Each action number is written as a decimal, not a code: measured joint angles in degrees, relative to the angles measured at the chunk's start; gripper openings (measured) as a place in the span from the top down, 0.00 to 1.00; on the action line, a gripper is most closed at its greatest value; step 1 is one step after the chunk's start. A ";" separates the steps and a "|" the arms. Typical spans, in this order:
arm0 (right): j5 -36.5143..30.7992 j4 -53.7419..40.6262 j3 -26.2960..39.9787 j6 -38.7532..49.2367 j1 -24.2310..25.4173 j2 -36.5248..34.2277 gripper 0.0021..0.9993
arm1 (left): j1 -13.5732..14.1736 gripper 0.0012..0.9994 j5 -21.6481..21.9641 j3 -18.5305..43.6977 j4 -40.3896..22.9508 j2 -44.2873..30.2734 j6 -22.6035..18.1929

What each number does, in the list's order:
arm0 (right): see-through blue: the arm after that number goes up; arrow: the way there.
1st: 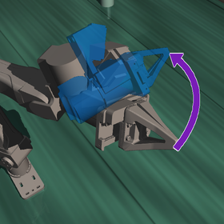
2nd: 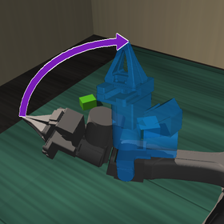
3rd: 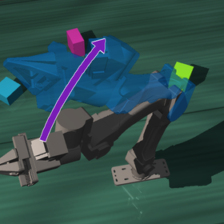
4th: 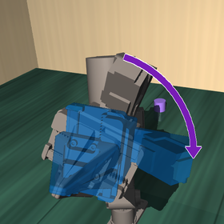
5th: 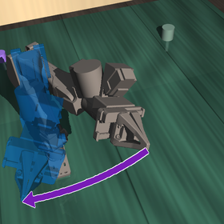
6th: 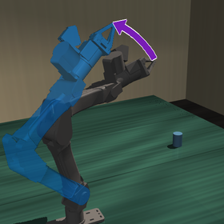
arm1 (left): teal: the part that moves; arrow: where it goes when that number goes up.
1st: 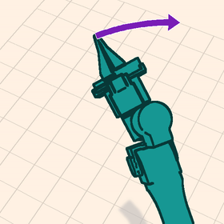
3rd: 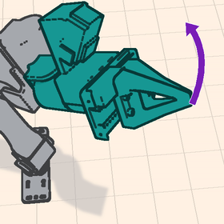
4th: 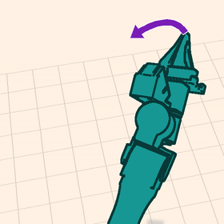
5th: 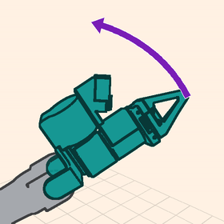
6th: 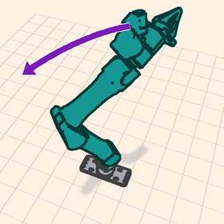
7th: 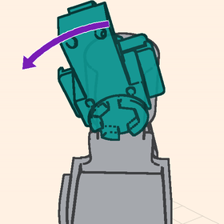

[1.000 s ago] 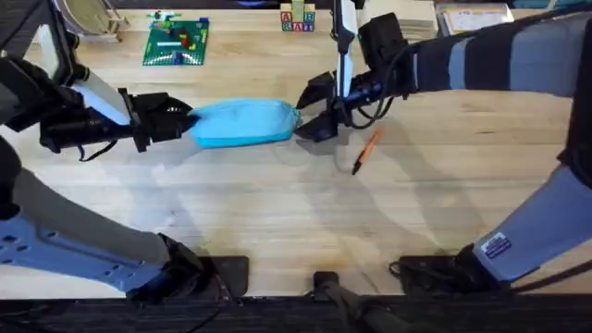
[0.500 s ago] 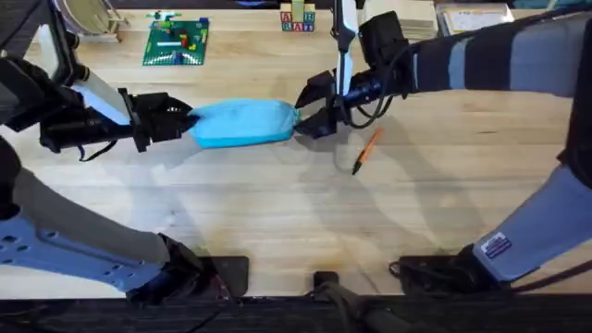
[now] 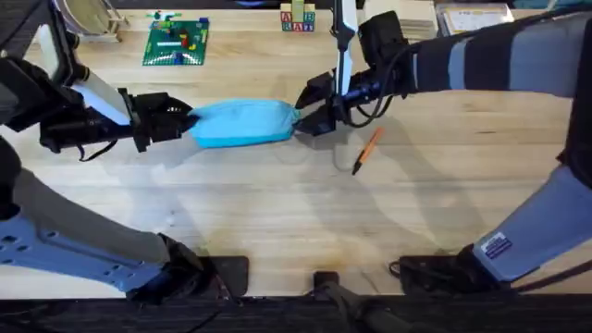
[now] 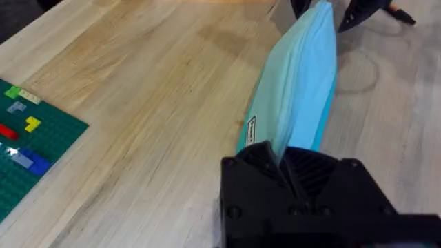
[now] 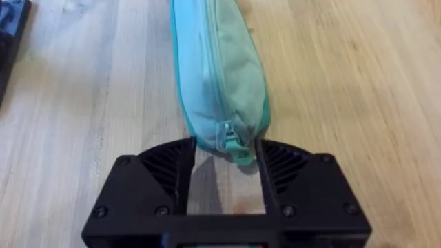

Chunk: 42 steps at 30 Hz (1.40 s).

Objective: Unzip the bag, pick up the pens from the table one at a time and place them inside, then zip the bag closed.

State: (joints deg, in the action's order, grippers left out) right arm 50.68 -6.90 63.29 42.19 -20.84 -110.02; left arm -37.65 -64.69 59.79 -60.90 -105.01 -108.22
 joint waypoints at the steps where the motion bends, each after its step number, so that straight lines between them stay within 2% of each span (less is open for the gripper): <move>1: 0.00 0.00 0.00 0.00 0.00 0.00 0.49 | 0.00 0.96 0.00 0.00 0.00 0.00 0.00; 5: -0.01 0.01 0.00 0.01 0.00 0.01 0.57 | 0.00 0.96 -0.01 0.00 0.00 0.00 0.00; 8: 0.03 -0.10 0.00 -0.25 0.01 0.01 0.93 | 0.00 0.96 -0.02 0.00 0.00 0.00 0.00; 9: 0.02 -0.21 0.00 -0.25 0.00 0.00 0.96 | 0.00 0.96 -0.02 0.00 0.02 0.00 0.00; 22: 0.01 -0.22 0.00 -0.66 0.00 0.01 0.97 | 0.00 0.96 -0.02 0.00 0.00 0.00 0.00; 32: -0.06 -0.39 0.00 -9.06 0.74 0.25 0.97 | 0.00 0.96 -0.04 0.00 0.00 0.00 0.00; 42: -4.27 -0.85 0.00 -12.45 0.59 7.30 0.97 | 0.00 0.96 -0.04 0.00 -0.09 0.00 0.00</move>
State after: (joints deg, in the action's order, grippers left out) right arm 46.41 -7.75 63.29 29.74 -20.25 -102.72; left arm -37.65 -64.73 59.79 -60.99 -105.01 -108.22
